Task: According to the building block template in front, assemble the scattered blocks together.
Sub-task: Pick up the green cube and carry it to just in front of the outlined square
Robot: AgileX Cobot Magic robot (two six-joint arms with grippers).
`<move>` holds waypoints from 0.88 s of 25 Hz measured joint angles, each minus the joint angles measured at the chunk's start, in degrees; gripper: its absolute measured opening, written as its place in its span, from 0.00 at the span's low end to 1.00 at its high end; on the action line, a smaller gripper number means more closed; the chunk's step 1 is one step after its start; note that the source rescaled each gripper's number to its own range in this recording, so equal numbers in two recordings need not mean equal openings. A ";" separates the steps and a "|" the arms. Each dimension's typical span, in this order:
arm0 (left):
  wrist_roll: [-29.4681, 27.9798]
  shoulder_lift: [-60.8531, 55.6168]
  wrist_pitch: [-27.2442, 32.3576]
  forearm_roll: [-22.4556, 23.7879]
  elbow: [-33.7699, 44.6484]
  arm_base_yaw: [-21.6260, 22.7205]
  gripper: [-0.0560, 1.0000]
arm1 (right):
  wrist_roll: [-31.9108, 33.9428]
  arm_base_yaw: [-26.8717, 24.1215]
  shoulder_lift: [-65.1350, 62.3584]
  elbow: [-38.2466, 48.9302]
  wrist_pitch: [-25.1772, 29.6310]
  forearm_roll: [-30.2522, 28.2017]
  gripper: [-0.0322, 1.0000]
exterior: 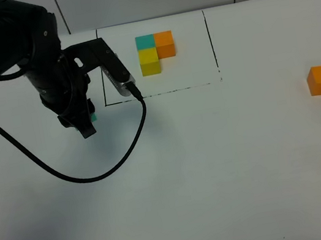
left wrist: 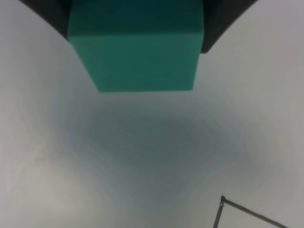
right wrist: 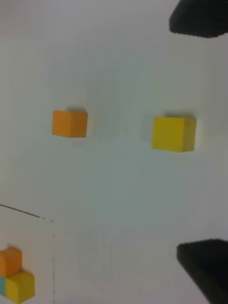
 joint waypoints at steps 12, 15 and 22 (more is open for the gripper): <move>12.54 11.50 4.33 0.00 -13.29 -5.68 0.07 | 0.00 0.00 0.00 0.00 0.00 0.20 0.74; 14.65 14.62 4.33 -0.05 -17.69 -7.47 0.07 | 0.00 0.00 0.00 0.00 0.00 0.20 0.74; 17.90 22.09 4.33 -2.70 -25.56 -9.87 0.07 | 0.00 0.00 0.00 0.00 0.00 0.20 0.74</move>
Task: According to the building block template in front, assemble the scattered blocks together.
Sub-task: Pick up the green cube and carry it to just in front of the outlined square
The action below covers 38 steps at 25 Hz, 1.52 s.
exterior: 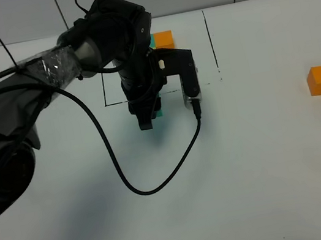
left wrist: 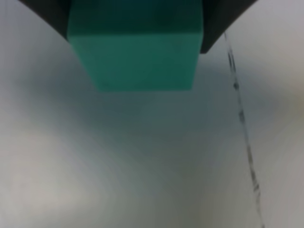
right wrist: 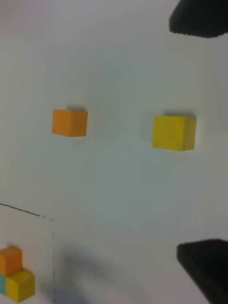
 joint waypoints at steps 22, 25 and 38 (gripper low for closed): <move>-1.16 5.52 -2.43 -1.73 -2.56 -0.83 0.06 | 0.00 0.00 0.00 0.00 0.00 0.00 0.74; -2.14 5.57 -2.43 -1.73 -2.62 -0.83 0.06 | 0.00 0.00 0.00 0.00 0.00 0.00 0.74; -2.59 5.89 -4.50 -4.89 -2.71 0.30 0.38 | 0.00 0.00 0.00 0.00 0.00 0.00 0.74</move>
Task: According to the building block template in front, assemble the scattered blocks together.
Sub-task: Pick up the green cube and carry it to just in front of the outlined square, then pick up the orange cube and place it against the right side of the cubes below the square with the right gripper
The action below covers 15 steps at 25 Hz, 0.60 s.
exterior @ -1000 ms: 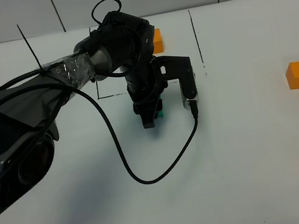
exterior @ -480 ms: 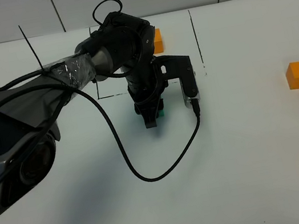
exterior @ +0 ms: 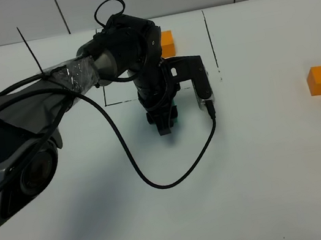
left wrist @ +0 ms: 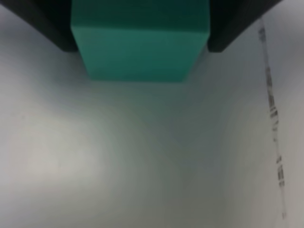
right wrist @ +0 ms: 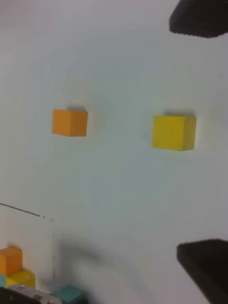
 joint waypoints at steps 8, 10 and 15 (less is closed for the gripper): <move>0.05 -0.03 -1.47 0.30 0.00 0.00 0.99 | 0.00 0.00 0.00 0.00 0.00 0.00 0.74; 0.05 -0.42 -1.49 0.30 0.00 0.00 1.00 | 0.00 0.00 0.00 0.00 0.00 0.00 0.74; -2.29 -4.86 -1.37 0.25 0.00 0.41 1.00 | 0.00 0.00 0.00 0.00 0.00 0.00 0.74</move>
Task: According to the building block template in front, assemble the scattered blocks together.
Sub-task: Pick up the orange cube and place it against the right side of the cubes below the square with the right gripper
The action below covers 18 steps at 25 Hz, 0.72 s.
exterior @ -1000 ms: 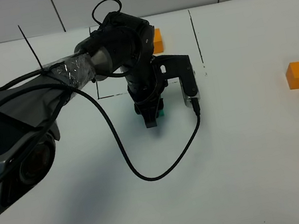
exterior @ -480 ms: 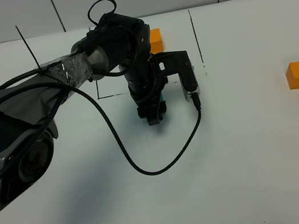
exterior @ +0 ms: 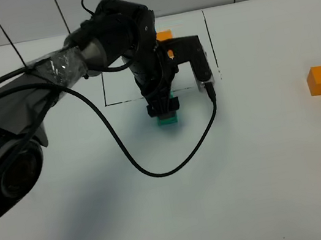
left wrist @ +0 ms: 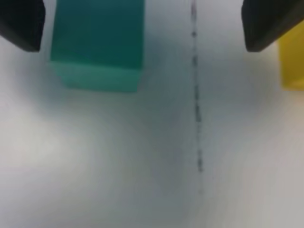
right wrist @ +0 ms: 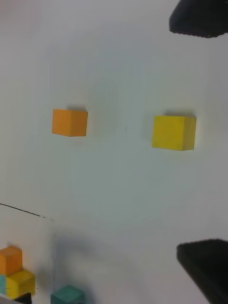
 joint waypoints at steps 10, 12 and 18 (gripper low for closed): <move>-13.29 -10.58 1.80 -0.19 4.07 10.40 0.99 | 0.00 0.00 0.00 0.00 0.00 0.00 0.74; -14.40 -13.31 0.39 -0.13 7.63 13.89 0.99 | 0.00 0.00 0.00 0.00 0.00 0.00 0.74; -21.61 -24.43 -5.82 -0.08 22.38 23.47 0.98 | 0.00 0.00 0.00 0.00 0.00 0.00 0.74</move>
